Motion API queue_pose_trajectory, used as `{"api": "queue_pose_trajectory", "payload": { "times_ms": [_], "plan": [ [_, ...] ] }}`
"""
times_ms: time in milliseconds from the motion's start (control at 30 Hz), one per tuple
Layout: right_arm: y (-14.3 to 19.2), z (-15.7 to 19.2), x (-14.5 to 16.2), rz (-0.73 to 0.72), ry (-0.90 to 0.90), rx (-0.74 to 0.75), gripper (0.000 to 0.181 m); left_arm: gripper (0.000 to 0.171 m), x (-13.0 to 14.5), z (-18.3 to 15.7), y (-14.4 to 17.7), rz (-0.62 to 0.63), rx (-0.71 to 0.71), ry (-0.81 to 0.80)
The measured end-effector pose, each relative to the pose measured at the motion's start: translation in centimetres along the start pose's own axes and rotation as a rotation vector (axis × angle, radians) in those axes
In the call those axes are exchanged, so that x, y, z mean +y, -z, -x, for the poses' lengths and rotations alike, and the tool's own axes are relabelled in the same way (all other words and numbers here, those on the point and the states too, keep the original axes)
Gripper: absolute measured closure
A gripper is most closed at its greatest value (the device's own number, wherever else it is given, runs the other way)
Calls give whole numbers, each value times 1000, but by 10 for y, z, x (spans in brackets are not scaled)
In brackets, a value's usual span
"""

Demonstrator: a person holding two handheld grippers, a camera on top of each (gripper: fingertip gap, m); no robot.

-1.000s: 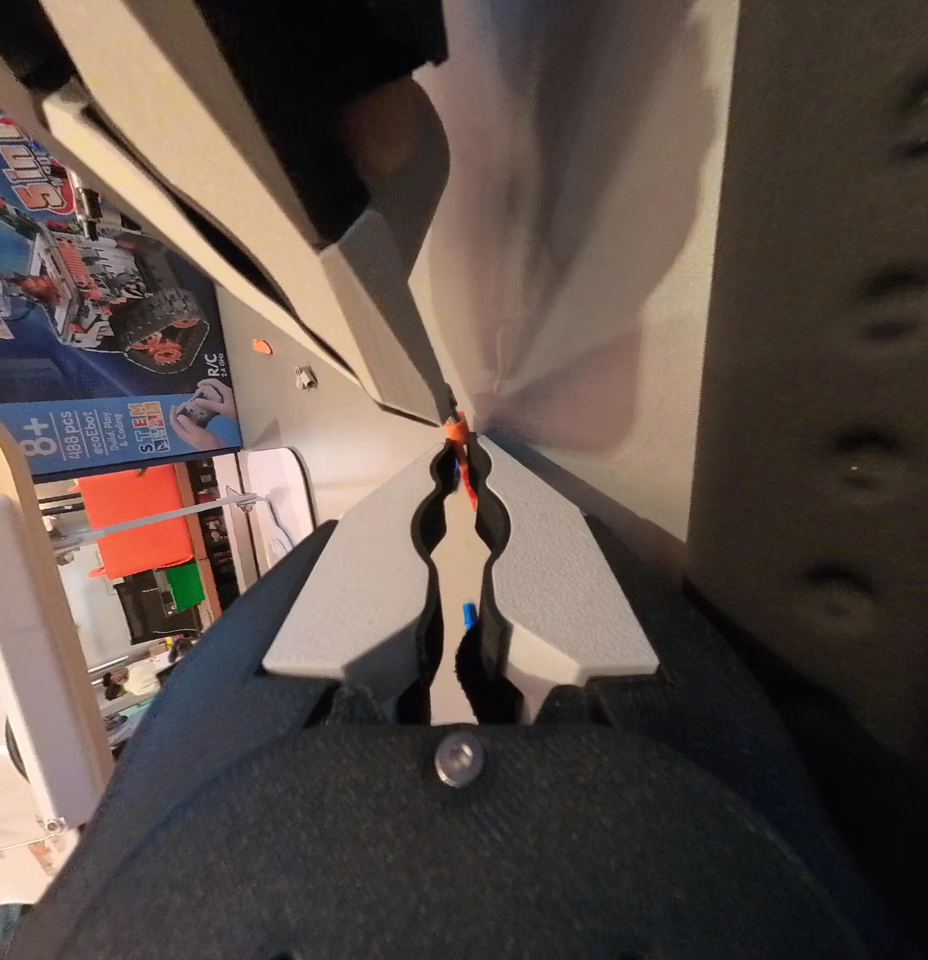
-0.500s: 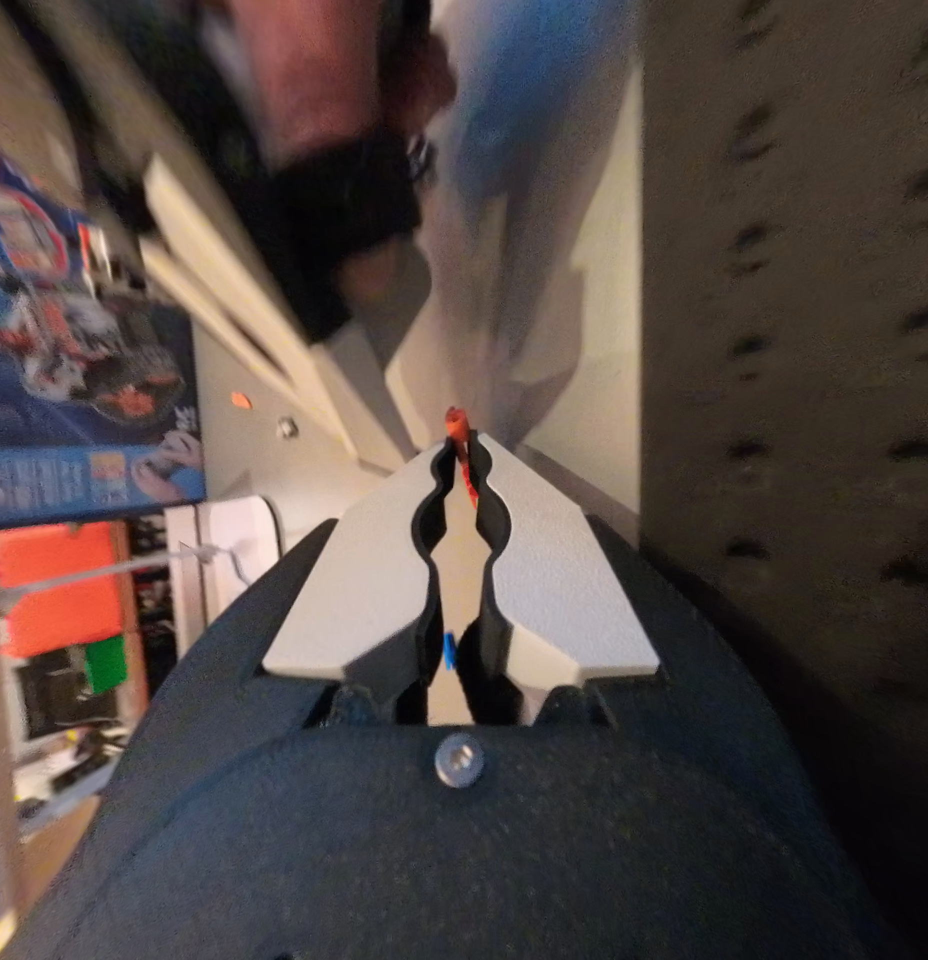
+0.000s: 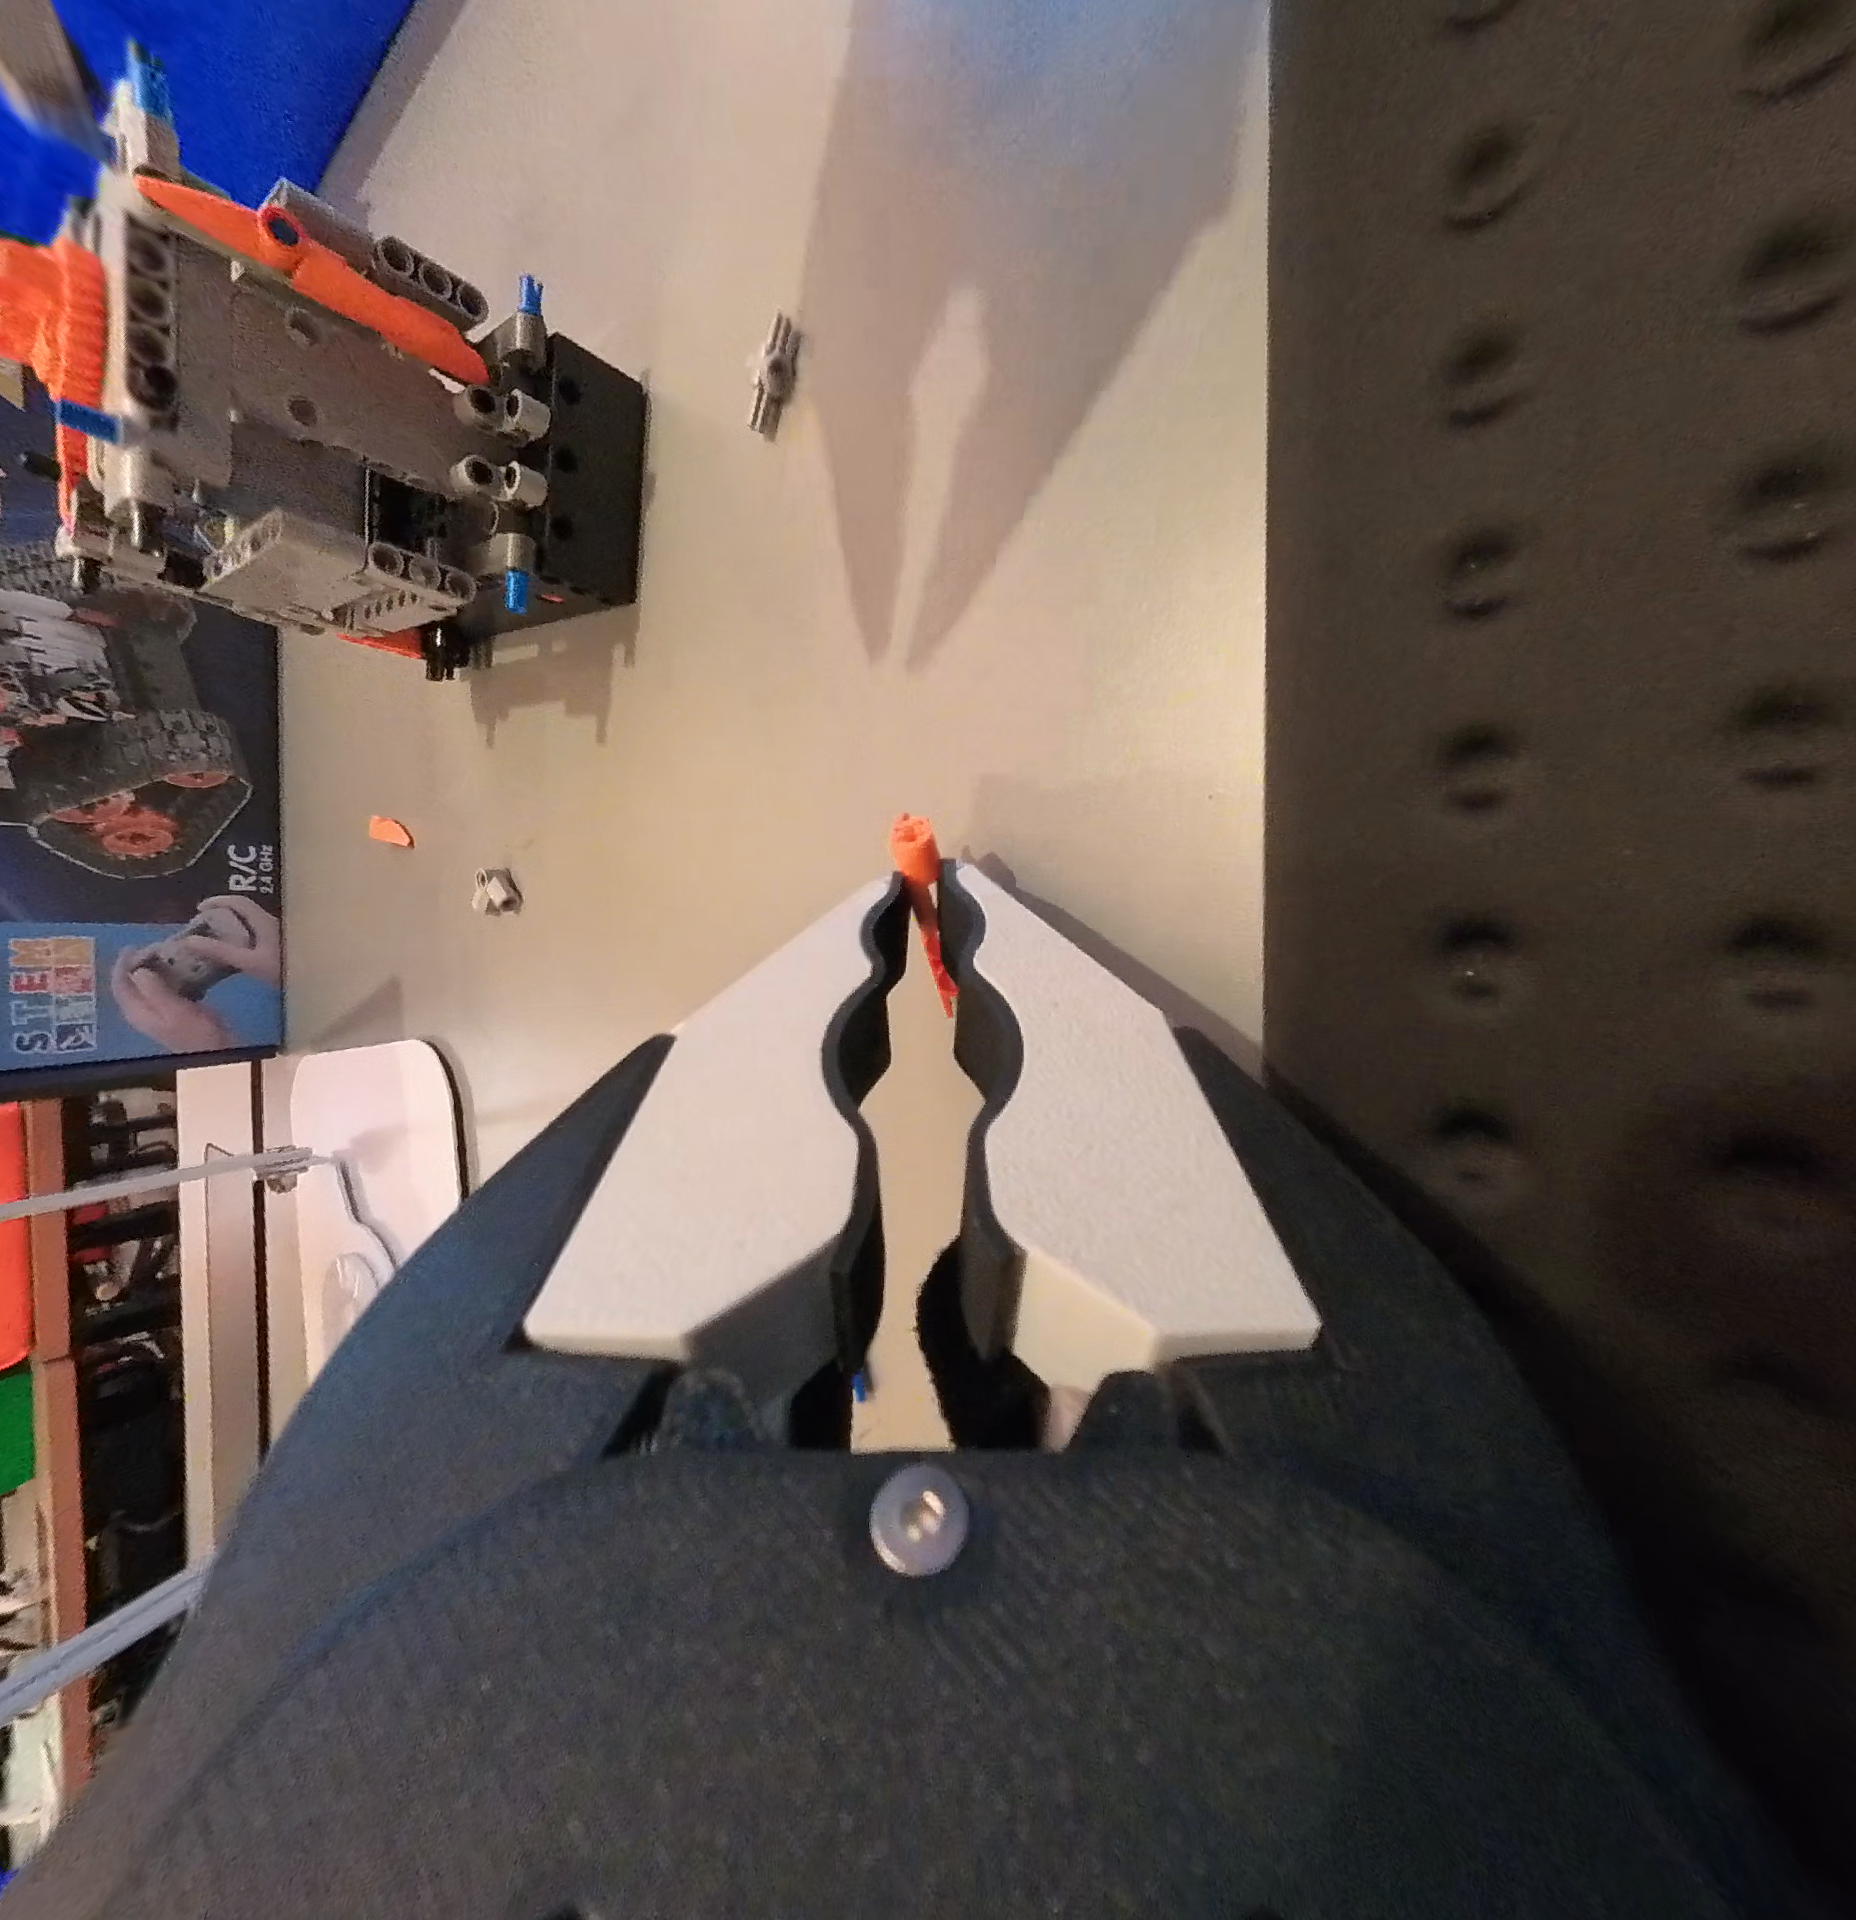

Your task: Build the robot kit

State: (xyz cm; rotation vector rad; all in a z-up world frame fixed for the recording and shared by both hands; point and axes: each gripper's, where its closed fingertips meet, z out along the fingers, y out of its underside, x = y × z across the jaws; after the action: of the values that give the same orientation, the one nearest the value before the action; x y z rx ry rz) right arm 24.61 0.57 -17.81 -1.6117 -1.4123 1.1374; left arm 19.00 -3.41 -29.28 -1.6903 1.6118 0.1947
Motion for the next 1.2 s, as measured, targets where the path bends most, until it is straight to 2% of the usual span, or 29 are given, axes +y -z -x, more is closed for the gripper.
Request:
{"api": "queue_pose_trajectory", "payload": {
  "times_ms": [100, 167, 333, 467, 533, 600, 700, 767, 867, 967, 1200],
  "plan": [
    [42, -17, 10, -16, -51, 113, 176, 168, -2, 2, -2, 13, -15, -4],
    [53, -25, 31, 59, -89, 179, 172, 168, -3, 2, -3, 15, -14, 7],
    [16, -36, 91, 333, -60, 276, 161, 168, -2, 7, -8, 38, -36, 11],
    [-9, -48, 115, 433, -83, 292, 151, 168, 0, 10, -9, 48, -54, 5],
    [-11, -52, 116, 447, -75, 306, 159, 168, -1, 9, -9, 48, -55, 1],
    [-12, -54, 115, 429, -100, 291, 176, 168, -1, 10, -10, 48, -57, -7],
    [-11, -49, 113, 408, -139, 255, 176, 168, 0, 11, -10, 69, -83, -55],
    [-16, -35, 100, 355, -161, 194, 176, 168, 1, 13, -10, 87, -109, -92],
    [-33, -4, 87, 337, -193, 58, 176, 168, 2, 14, -12, 118, -145, -155],
    [-51, 16, 86, 368, -195, -14, 176, 168, -1, 14, -13, 141, -183, -236],
    [-70, 19, 92, 412, -199, -23, 176, 168, -9, 13, -17, 173, -205, -298]
  ]
}}
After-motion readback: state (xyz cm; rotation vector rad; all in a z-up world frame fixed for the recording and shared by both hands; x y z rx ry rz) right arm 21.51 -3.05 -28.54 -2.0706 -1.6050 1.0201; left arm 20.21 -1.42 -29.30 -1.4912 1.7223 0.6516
